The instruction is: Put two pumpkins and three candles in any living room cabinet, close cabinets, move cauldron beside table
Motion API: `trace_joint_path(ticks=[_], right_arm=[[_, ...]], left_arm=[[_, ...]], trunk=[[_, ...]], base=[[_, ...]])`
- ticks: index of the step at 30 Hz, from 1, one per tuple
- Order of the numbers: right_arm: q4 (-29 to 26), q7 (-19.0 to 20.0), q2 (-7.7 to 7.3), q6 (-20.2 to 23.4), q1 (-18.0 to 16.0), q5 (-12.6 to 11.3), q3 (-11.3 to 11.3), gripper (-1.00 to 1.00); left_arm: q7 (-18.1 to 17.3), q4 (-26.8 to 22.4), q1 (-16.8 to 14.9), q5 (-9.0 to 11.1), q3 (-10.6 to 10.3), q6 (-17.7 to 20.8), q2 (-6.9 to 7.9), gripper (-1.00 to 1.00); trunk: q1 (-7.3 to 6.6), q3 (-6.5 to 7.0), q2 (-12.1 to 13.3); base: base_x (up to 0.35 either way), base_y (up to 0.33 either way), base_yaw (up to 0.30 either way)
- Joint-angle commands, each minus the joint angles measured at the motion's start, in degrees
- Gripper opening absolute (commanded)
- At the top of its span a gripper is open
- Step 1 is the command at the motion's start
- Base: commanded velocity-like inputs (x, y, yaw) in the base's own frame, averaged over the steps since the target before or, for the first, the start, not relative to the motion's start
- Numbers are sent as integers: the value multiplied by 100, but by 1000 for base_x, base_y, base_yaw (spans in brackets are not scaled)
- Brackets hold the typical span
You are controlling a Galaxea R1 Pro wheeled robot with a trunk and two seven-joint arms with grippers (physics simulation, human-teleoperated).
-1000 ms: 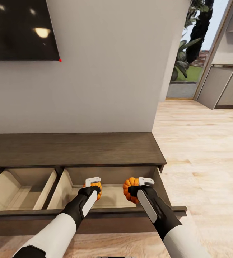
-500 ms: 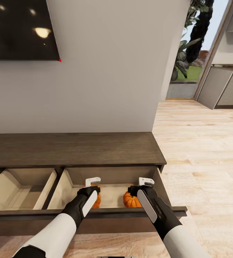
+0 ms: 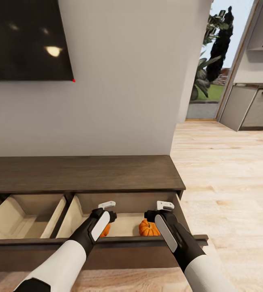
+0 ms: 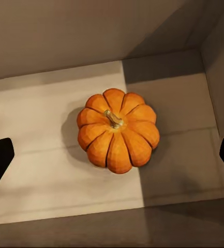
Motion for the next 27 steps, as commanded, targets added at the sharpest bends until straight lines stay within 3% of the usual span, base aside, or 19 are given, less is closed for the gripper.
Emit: trace_joint_path(ticks=[1, 13, 27], right_arm=[[-7, -59, -3, 12, -4, -61, 14, 100], [-41, -59, -11, 104, -4, -52, 14, 100], [-42, -59, -15, 104, -4, -52, 14, 100]], left_arm=[[43, -9, -2, 50, -12, 16, 0, 100], [16, -9, -2, 56, -12, 18, 0, 100], [29, -9, -2, 56, -12, 11, 0, 100]], trunk=[[-5, 17, -1], [-36, 283, 15], [-343, 534, 577]], base=[[-66, 0, 0], [-55, 0, 0], [-62, 0, 0]])
